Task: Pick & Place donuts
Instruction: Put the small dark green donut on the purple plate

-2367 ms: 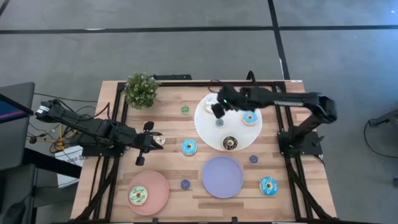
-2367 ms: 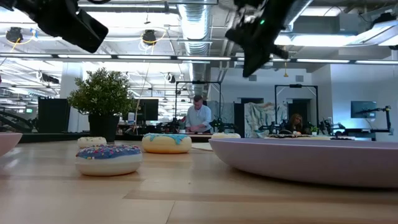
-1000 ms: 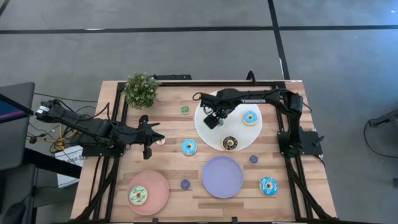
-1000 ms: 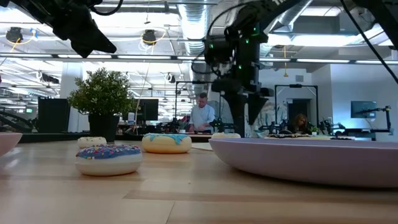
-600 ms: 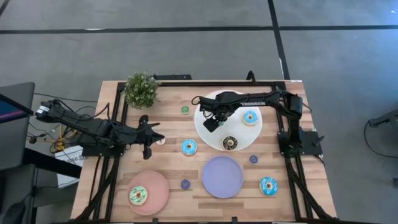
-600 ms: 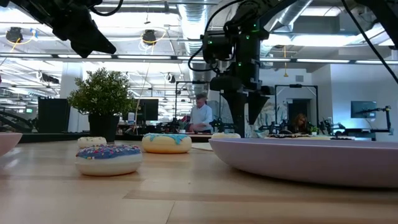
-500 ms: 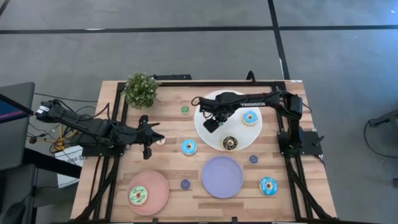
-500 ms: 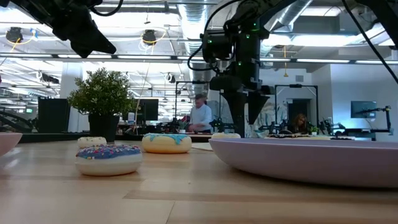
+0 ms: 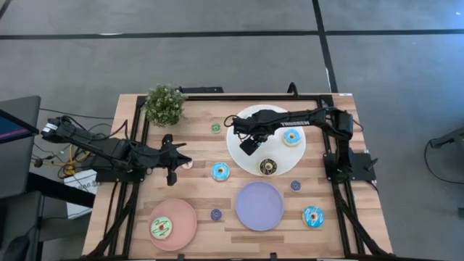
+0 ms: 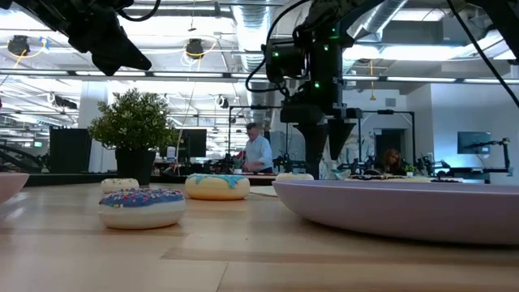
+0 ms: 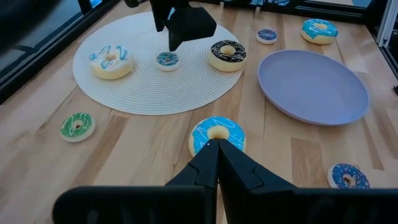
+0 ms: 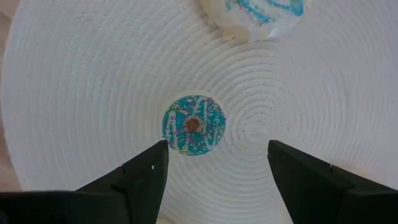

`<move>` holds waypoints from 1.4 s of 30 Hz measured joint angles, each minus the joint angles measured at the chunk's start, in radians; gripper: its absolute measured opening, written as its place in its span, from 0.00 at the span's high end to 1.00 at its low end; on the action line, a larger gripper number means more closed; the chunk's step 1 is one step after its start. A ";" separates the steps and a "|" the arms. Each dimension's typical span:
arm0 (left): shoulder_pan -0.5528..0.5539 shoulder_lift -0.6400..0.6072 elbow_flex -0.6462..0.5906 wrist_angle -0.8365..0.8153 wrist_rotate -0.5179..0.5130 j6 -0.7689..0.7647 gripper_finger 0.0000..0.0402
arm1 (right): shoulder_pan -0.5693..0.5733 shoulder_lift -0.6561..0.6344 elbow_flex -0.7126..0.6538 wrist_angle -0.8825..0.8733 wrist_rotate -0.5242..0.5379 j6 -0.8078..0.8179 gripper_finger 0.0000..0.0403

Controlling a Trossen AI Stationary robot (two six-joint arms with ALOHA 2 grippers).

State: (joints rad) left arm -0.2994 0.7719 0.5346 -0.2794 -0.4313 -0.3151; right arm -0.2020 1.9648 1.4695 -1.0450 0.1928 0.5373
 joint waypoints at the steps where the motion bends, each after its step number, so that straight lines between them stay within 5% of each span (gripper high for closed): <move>1: 0.000 0.000 0.000 0.000 0.000 0.000 1.00 | -0.001 -0.006 -0.021 0.007 -0.004 -0.003 0.34; 16: 0.000 0.000 0.000 0.000 -0.024 0.007 1.00 | -0.049 -0.203 -0.232 0.238 -0.079 0.038 0.34; 42: 0.000 0.000 0.000 0.000 -0.025 0.014 1.00 | -0.033 -0.140 -0.235 0.295 -0.083 0.056 0.34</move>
State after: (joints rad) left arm -0.2996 0.7719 0.5346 -0.2794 -0.4564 -0.3008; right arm -0.2352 1.8244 1.2343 -0.7498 0.1101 0.5930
